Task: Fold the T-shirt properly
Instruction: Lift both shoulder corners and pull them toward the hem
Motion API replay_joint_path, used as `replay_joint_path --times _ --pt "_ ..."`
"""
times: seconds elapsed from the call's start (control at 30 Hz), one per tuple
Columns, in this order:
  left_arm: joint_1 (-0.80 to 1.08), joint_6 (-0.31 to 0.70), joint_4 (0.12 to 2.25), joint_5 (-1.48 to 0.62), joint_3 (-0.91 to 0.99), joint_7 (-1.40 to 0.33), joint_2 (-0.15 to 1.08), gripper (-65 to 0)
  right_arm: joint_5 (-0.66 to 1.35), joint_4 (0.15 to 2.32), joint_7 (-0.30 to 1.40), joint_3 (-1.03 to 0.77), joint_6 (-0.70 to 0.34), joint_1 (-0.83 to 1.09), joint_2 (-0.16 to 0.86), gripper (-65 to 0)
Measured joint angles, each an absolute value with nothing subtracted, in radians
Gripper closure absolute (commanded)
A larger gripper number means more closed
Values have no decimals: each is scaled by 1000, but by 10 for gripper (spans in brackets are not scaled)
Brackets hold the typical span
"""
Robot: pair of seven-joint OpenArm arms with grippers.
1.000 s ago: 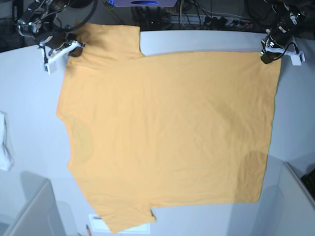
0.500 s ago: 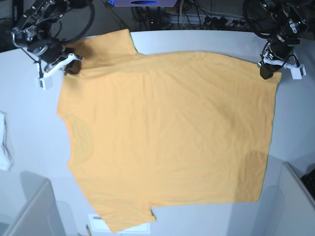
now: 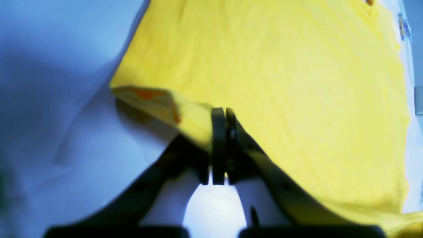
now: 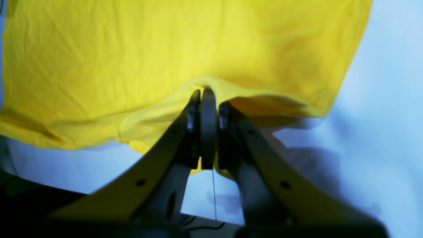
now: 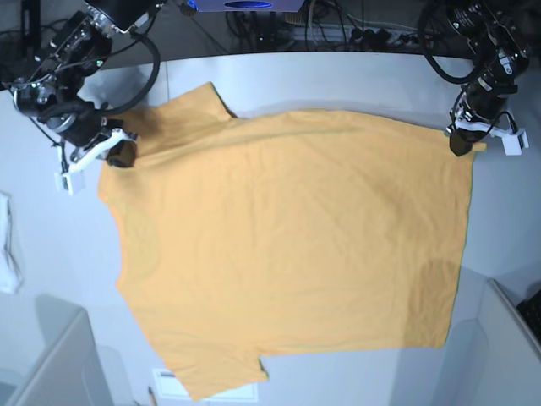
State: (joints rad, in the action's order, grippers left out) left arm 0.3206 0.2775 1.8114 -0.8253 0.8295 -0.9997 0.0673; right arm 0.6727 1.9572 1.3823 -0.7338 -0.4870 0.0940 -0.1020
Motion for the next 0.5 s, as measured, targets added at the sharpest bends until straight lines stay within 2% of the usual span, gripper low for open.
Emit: replay_joint_path --times 0.1,0.27,0.5 --pt "295 276 1811 -734 832 -1001 70 0 673 1957 1381 -733 -487 59 -100 0" --pt "262 277 1811 -708 831 -1001 70 0 671 1954 1383 -733 -416 14 -97 0" --pt "244 277 1806 -712 770 -1002 112 0 669 1833 1378 -689 -411 -30 -94 0"
